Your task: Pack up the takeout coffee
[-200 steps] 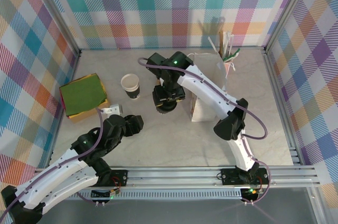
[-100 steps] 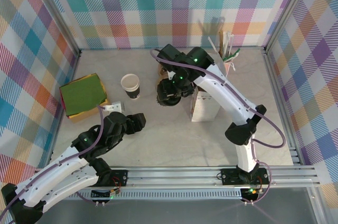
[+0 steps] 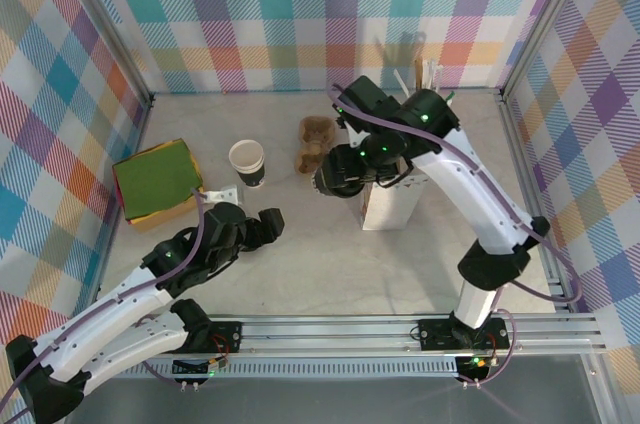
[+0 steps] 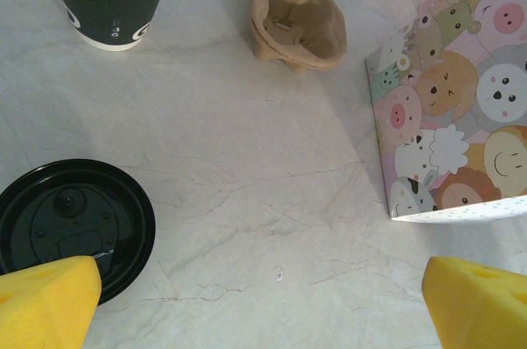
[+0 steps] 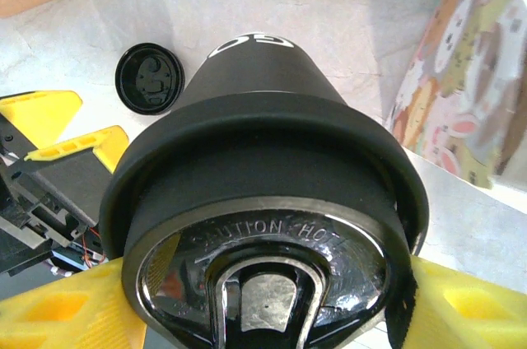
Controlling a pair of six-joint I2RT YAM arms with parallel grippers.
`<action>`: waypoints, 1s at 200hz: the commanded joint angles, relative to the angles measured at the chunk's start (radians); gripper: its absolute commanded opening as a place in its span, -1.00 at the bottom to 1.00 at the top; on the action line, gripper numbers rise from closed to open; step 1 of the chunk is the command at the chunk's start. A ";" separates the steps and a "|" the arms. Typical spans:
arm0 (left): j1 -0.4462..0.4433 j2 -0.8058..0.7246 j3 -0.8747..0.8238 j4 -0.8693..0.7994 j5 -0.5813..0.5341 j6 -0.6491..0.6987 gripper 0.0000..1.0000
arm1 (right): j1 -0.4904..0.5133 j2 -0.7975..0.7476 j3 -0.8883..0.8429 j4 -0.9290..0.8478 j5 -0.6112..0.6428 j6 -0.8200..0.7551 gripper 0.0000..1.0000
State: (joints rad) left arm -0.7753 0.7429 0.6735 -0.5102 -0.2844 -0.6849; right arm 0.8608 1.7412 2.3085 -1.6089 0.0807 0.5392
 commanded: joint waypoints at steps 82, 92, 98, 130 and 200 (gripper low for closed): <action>0.005 0.051 0.059 0.039 0.032 0.001 0.99 | -0.083 -0.228 -0.097 -0.177 0.052 0.008 0.34; 0.005 0.054 0.060 0.042 0.033 -0.002 0.99 | -0.099 -0.244 -0.109 -0.177 0.051 0.009 0.34; 0.005 0.056 0.060 0.042 0.035 -0.002 0.99 | -0.108 -0.254 -0.113 -0.176 0.053 0.008 0.34; 0.005 0.066 0.054 0.051 0.042 -0.006 0.99 | -0.132 -0.294 -0.125 -0.176 0.065 0.016 0.34; 0.004 0.077 0.047 0.062 0.049 -0.010 0.99 | -0.156 -0.325 -0.113 -0.175 0.081 0.021 0.34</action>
State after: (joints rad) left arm -0.7753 0.8192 0.7036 -0.4675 -0.2462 -0.6888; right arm 0.7155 1.4334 2.1868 -1.6089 0.1429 0.5430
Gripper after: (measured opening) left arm 0.996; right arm 0.674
